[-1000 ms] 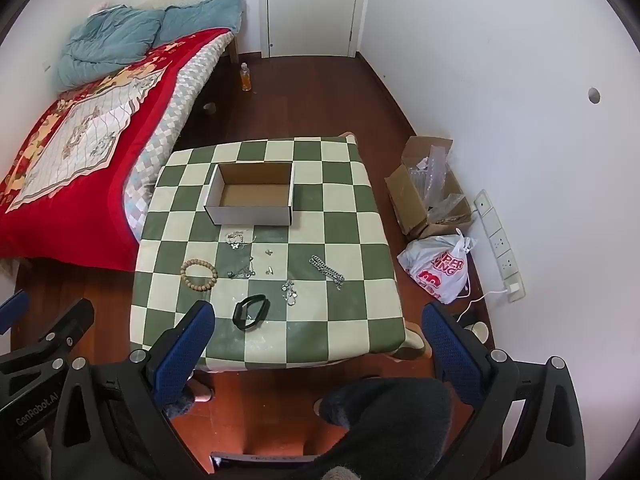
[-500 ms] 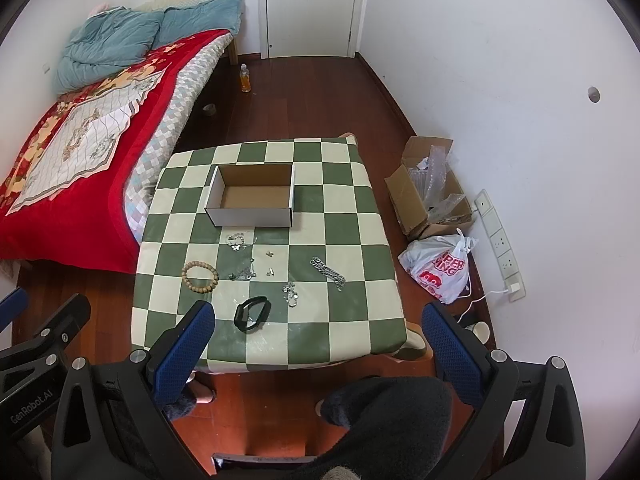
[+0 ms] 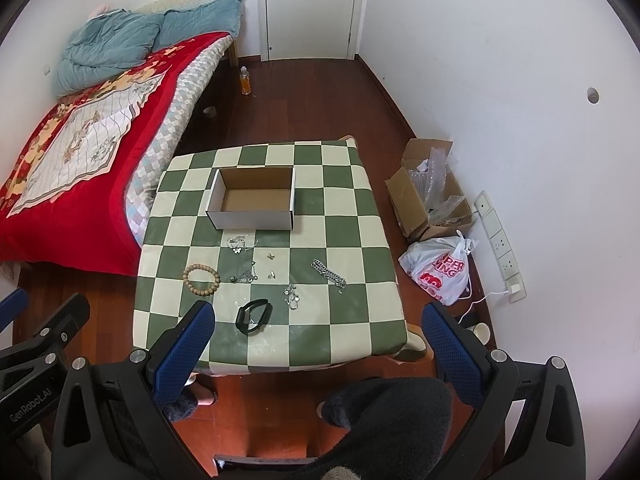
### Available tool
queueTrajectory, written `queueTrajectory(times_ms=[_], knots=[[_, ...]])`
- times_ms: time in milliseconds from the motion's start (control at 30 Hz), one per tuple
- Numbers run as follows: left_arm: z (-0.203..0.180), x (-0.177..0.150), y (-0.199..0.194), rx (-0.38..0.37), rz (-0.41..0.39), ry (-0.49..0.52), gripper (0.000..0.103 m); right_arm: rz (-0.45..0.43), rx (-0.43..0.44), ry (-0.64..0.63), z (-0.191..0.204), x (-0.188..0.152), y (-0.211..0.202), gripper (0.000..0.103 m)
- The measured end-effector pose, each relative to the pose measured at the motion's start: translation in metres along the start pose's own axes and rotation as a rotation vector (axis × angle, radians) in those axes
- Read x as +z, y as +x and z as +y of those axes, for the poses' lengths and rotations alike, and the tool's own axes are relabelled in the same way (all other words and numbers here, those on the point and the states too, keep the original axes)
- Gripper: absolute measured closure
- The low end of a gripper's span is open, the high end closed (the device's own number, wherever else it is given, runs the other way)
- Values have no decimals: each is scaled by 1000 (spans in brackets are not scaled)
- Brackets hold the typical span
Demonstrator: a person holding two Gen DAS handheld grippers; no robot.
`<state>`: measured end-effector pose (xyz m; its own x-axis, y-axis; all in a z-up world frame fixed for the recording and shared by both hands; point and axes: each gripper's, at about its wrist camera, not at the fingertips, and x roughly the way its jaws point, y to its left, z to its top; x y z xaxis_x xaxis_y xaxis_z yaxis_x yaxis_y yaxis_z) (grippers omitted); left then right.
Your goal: Organize jewelry
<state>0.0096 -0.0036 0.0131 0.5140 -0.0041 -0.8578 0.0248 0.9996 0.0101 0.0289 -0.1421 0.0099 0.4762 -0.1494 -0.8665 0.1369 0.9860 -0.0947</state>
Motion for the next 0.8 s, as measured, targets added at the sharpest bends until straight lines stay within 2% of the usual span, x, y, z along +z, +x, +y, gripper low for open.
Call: queueTrajectory(times_ms=[800], knots=[[0,2,-11,-9,-25,-5,0,-12,1,0,0,5,-8,0]])
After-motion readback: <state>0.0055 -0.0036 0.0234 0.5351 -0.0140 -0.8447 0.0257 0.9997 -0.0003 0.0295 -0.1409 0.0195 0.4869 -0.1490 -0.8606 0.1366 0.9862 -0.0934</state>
